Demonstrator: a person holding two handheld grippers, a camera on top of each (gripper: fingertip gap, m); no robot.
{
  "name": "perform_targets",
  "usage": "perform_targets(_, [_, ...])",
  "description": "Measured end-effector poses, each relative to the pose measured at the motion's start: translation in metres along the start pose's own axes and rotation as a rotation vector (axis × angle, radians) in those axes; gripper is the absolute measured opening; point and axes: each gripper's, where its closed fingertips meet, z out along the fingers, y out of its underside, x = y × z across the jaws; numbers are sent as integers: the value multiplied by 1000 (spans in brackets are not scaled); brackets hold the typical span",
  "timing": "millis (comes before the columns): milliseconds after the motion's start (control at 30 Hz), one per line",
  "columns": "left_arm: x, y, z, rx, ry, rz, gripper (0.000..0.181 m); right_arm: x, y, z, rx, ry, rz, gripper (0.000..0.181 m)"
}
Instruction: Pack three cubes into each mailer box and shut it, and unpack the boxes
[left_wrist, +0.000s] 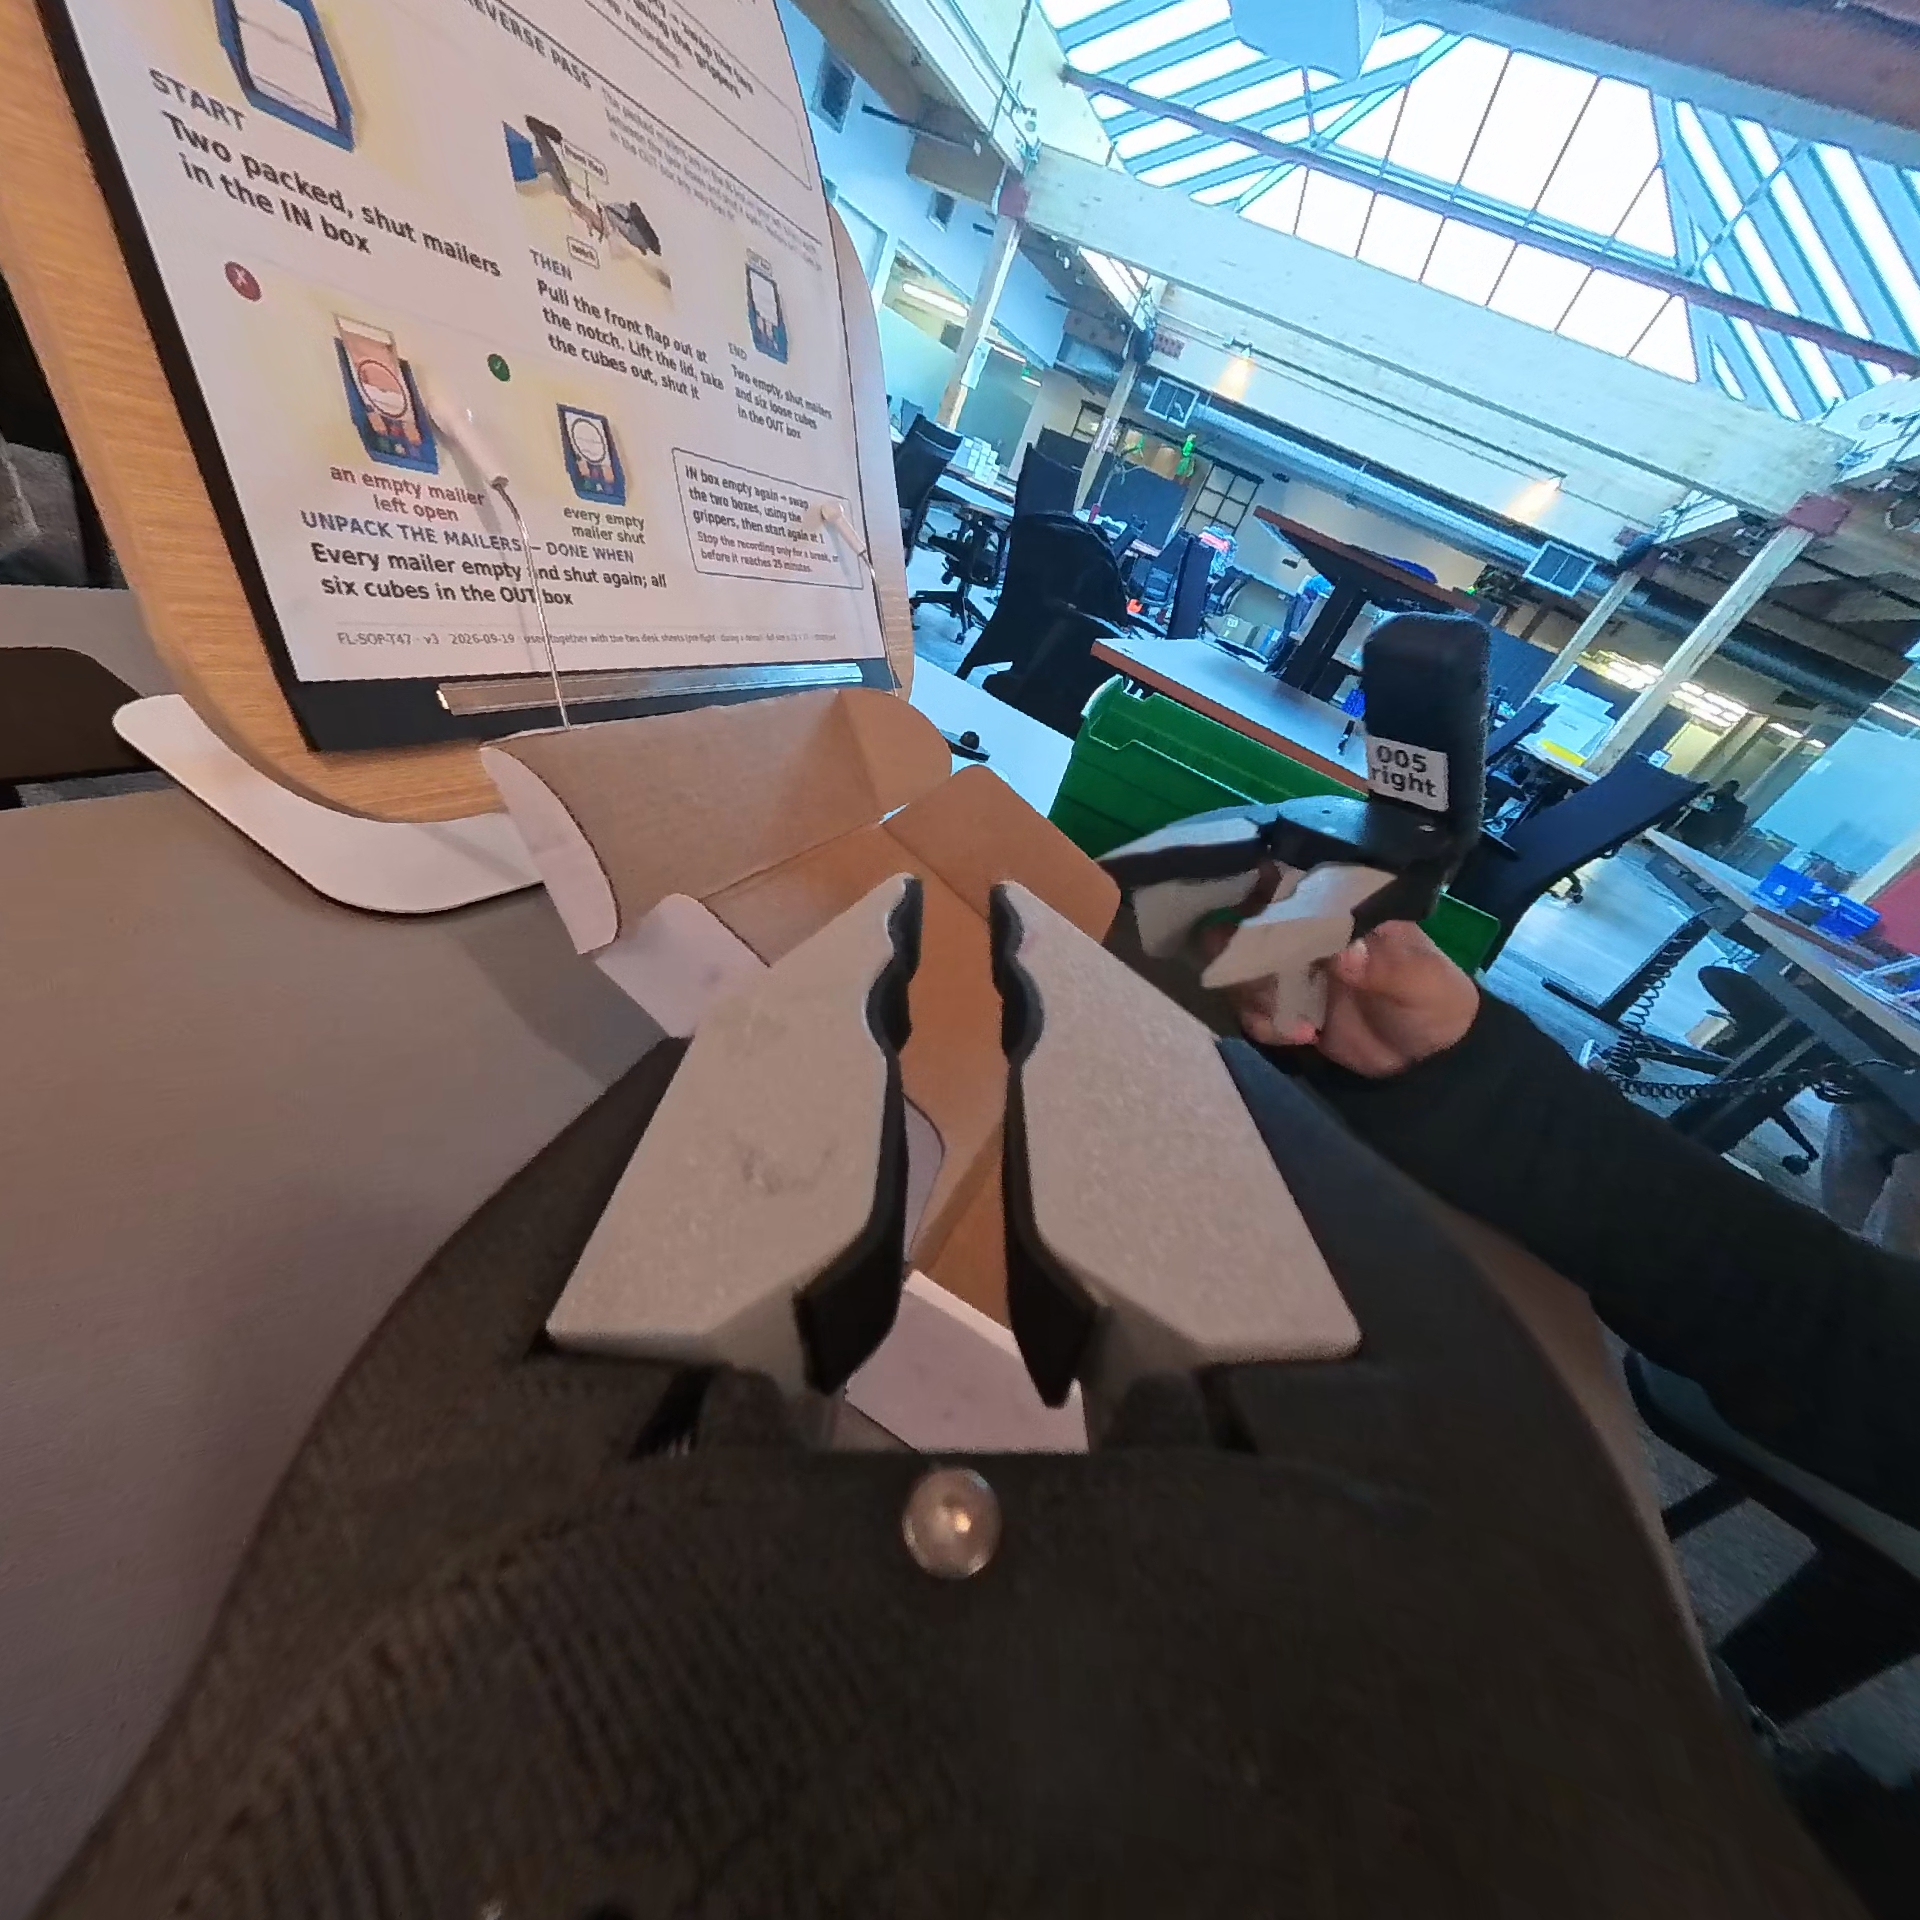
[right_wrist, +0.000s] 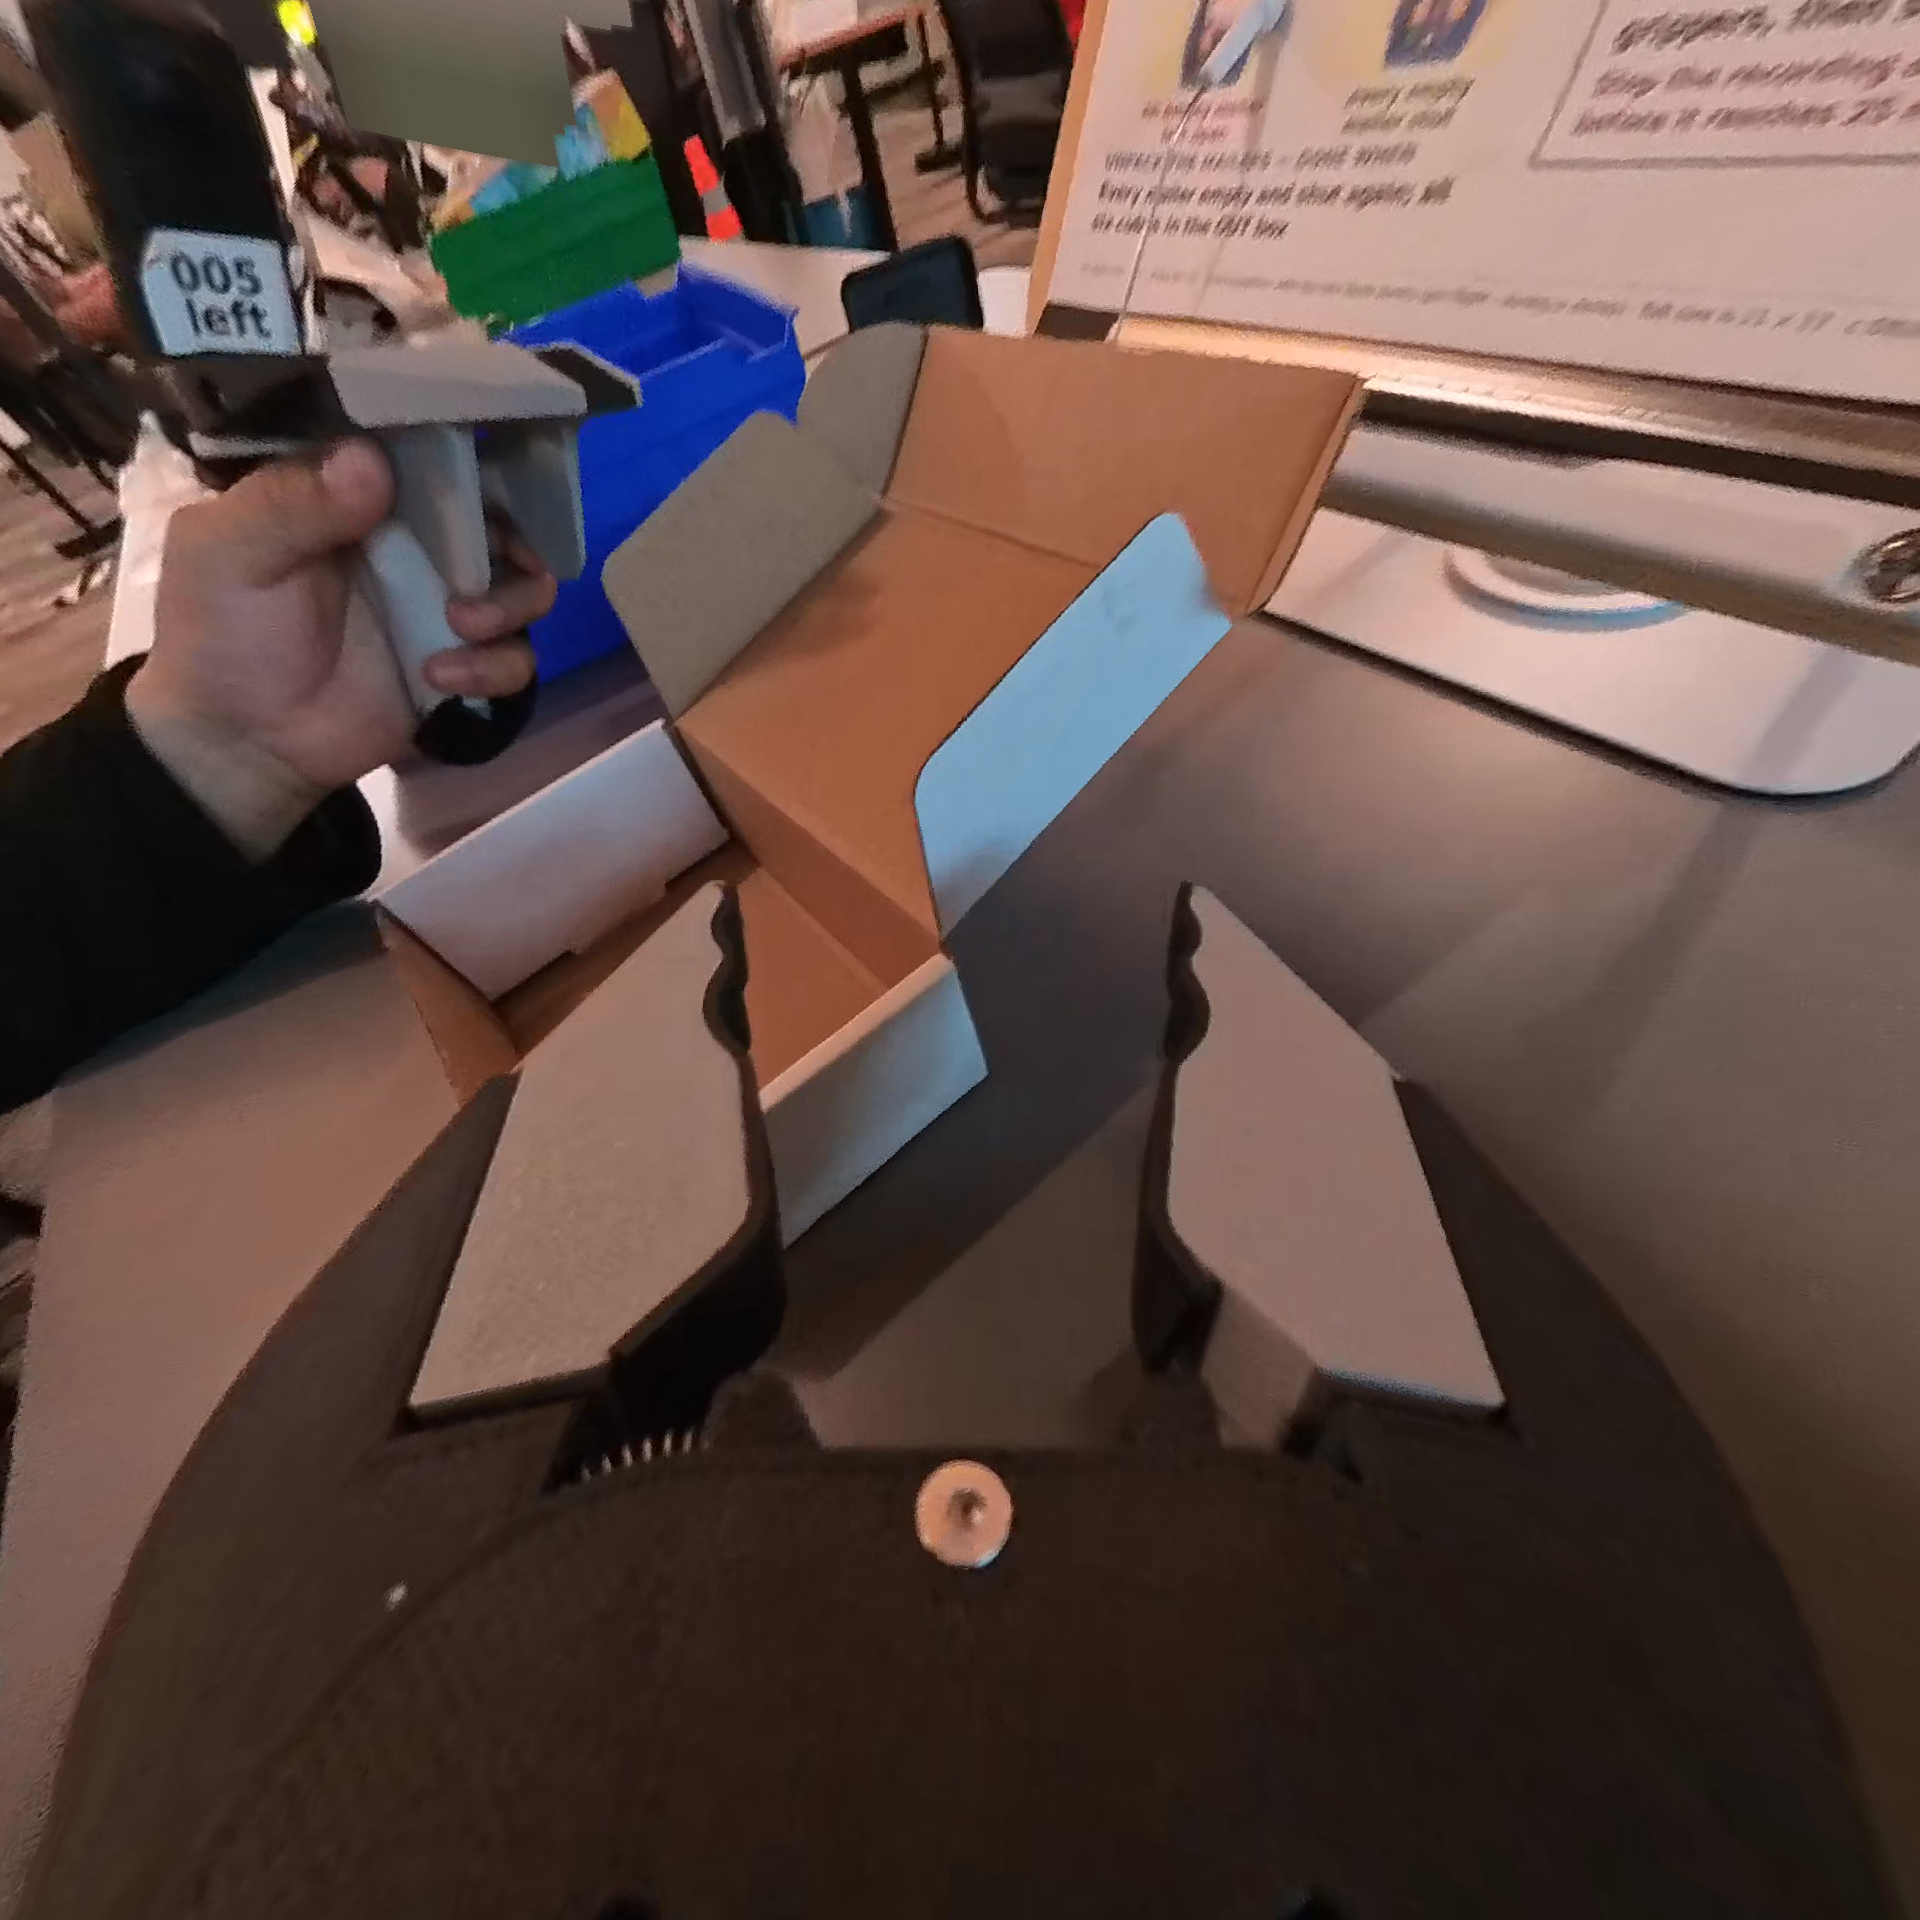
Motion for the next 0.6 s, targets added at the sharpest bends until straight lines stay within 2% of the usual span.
perform_targets(233, [10,2,5,-39,16,47,17,22,-22,-12,155,151,-24,75])
perform_targets(433, [-1,25,13,-186,-118,223,25,45,-25,-24,197,248,-46,74])
perform_targets(600, [18,23,10,-201,-215,417,41,59,-20,-27,193,290,-69,72])
